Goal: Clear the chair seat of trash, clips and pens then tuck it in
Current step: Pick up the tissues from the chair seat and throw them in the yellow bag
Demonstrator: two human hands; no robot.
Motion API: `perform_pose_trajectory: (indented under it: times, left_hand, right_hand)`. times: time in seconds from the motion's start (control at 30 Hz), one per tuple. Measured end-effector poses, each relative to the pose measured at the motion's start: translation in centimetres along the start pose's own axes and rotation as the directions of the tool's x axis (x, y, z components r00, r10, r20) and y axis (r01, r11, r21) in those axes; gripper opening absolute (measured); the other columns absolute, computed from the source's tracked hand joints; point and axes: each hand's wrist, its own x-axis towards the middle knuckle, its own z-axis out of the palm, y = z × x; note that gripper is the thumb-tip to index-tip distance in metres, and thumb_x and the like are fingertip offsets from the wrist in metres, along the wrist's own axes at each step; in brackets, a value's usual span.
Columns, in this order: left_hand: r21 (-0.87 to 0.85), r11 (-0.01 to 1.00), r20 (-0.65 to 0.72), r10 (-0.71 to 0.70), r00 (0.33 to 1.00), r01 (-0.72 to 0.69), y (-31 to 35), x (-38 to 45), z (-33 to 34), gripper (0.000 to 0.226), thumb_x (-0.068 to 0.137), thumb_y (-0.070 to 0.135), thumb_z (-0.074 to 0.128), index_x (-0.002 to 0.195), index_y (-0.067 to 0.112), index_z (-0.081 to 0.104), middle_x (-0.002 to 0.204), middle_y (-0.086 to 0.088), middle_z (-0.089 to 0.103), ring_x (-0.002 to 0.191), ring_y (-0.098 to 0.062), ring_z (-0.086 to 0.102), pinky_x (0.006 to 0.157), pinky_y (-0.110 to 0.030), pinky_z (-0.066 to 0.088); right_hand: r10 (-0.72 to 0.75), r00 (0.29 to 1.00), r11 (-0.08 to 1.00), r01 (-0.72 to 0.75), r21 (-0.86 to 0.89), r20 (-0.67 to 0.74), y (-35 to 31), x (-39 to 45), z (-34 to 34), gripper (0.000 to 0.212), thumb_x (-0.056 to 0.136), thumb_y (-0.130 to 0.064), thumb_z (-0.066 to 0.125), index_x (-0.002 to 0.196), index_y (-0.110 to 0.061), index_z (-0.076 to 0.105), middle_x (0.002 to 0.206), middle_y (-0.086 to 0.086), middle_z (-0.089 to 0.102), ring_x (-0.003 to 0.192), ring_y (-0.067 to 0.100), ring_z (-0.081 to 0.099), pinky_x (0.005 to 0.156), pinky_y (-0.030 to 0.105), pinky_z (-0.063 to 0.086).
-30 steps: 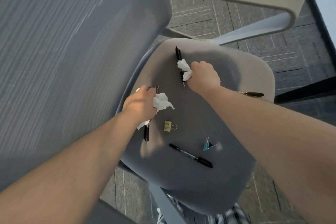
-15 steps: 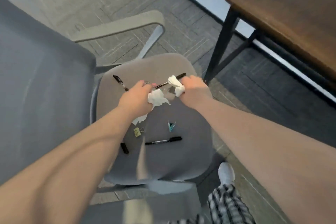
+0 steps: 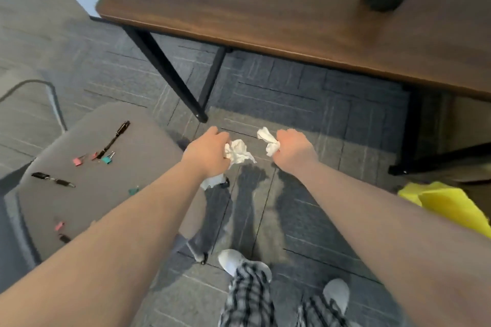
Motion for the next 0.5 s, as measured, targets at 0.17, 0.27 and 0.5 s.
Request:
perform_pose_trajectory:
  times: [0.17, 0.27, 0.5]
  left_hand:
    - [0.096, 0.981, 0.110, 0.155, 0.982, -0.166, 13.9, 0.7, 4.0, 0.035, 0.083, 0.020, 0.056, 0.117, 0.017, 0.051, 0.119, -0.004, 0.047, 0.099, -0.027, 0.057, 0.074, -0.038, 0.048]
    - [0.138, 0.951, 0.164, 0.255, 0.953, -0.279, 22.8, 1.6, 6.5, 0.038, 0.084, 0.020, 0.055, 0.121, 0.017, 0.050, 0.121, -0.004, 0.047, 0.101, -0.028, 0.057, 0.078, -0.040, 0.050]
    - [0.211, 0.841, 0.289, 0.433, 0.854, -0.498, 40.4, 2.7, 12.8, 0.037, 0.083, 0.016, 0.053, 0.120, 0.015, 0.051, 0.119, -0.004, 0.047, 0.105, -0.028, 0.056, 0.081, -0.039, 0.050]
  right_hand:
    - [0.246, 0.968, 0.965, -0.240, 0.104, -0.049, 14.1, -7.3, -1.7, 0.023, 0.090, -0.024, 0.051, 0.104, -0.006, 0.054, 0.112, 0.017, 0.055, 0.107, 0.036, 0.053, 0.074, 0.035, 0.038]
    - [0.422, 0.905, 0.893, -0.407, 0.192, -0.045, 22.5, -11.5, -2.8, 0.026, 0.090, -0.024, 0.050, 0.106, -0.005, 0.055, 0.114, 0.019, 0.055, 0.110, 0.038, 0.053, 0.080, 0.038, 0.042]
    - [0.641, 0.766, 0.723, -0.580, 0.376, -0.053, 38.6, -21.1, -3.9, 0.023, 0.092, -0.024, 0.046, 0.097, -0.006, 0.058, 0.105, 0.018, 0.063, 0.099, 0.037, 0.059, 0.069, 0.032, 0.037]
